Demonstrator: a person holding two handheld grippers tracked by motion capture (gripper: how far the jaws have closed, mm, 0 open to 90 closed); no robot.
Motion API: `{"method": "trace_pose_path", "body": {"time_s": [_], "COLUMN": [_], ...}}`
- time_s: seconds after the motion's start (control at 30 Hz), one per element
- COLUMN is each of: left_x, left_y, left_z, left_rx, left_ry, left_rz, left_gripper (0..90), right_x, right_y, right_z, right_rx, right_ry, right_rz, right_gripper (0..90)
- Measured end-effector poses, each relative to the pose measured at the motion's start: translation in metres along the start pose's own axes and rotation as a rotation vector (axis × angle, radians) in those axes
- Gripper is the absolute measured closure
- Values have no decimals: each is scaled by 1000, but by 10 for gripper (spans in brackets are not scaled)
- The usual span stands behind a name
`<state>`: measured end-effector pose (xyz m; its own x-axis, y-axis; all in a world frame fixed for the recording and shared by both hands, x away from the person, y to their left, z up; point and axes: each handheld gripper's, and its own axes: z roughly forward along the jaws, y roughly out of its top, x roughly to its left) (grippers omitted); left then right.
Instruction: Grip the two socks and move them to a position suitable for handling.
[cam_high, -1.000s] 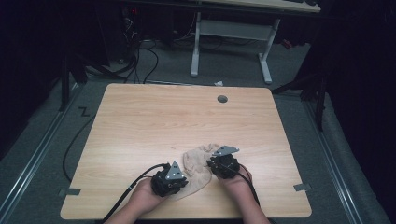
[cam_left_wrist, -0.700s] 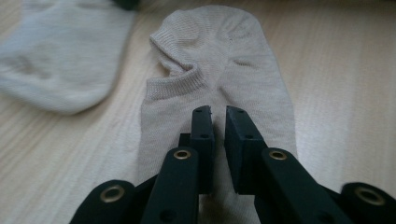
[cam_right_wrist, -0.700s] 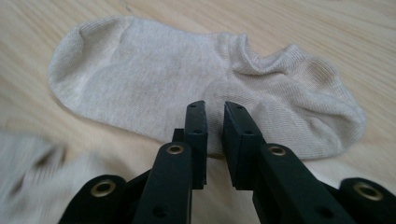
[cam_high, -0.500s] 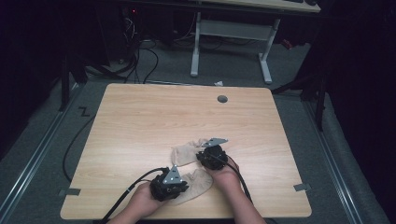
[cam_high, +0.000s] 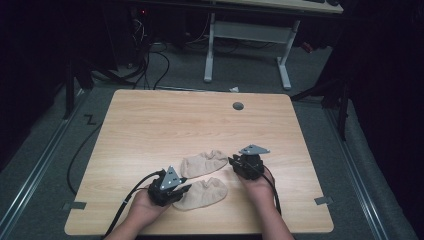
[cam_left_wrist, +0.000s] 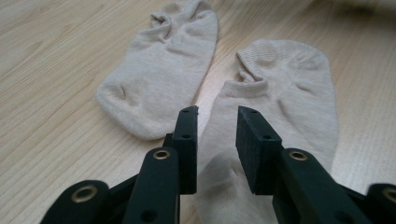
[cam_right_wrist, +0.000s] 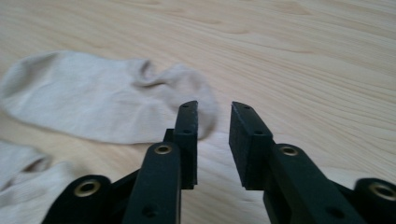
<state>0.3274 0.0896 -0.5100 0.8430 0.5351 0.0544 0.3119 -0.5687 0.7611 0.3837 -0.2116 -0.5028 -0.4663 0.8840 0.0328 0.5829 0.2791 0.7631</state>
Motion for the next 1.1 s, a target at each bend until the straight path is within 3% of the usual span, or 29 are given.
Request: {"method": "trace_pose_path", "body": {"time_s": [0.03,0.07,0.17,0.2,0.23,0.33,0.37,0.4,0.43,0.47,0.5,0.53,0.63,0.67,0.7,0.73,0.77,0.8,0.87,0.93,1.1], "left_x": [-1,-4,-4,-2,0,7,9,16,16,28,28,34,44,50,52,52,53,53,50,48,46], "left_y": [-3,-9,-14,-14,-13,-10,-8,-5,-5,-2,-2,-1,1,-1,-1,-1,-1,-1,-1,0,6], "left_z": [1,4,7,8,8,8,7,6,6,10,10,13,30,37,37,37,37,37,36,35,22], "left_rx": [13,56,65,63,62,27,7,-16,-16,-27,-27,-28,14,22,11,11,8,8,11,2,-69], "left_ry": [-12,-14,8,8,20,29,44,97,97,135,135,132,171,162,163,163,143,143,155,165,189], "left_rz": [2,33,43,5,-4,-15,-19,-39,-39,-133,-133,-183,-235,-280,-289,-289,-302,-302,-277,-271,-249], "left_gripper": [698,716,737,737,737,723,706,694,672,639,623,623,551,564,617,702,767,844,871,879,884], "right_x": [-4,-9,-12,-10,-10,-3,-2,1,1,1,1,2,2,0,1,1,1,1,6,8,17], "right_y": [-1,-2,-3,-3,-3,-1,0,3,3,3,3,4,5,4,4,4,3,3,5,5,6], "right_z": [0,2,4,7,7,12,15,21,21,27,27,30,38,41,42,42,42,42,37,35,19], "right_rx": [-2,2,11,13,13,5,10,17,17,21,21,28,50,63,74,74,77,77,63,56,5], "right_ry": [-3,-3,0,9,9,20,24,32,32,53,53,49,40,37,40,40,48,48,50,52,59], "right_rz": [20,36,42,42,42,20,17,8,8,20,20,22,22,26,33,33,25,25,-21,-25,-58], "right_gripper": [717,710,709,705,705,688,670,654,654,633,633,633,641,688,731,731,840,840,870,870,870]}}
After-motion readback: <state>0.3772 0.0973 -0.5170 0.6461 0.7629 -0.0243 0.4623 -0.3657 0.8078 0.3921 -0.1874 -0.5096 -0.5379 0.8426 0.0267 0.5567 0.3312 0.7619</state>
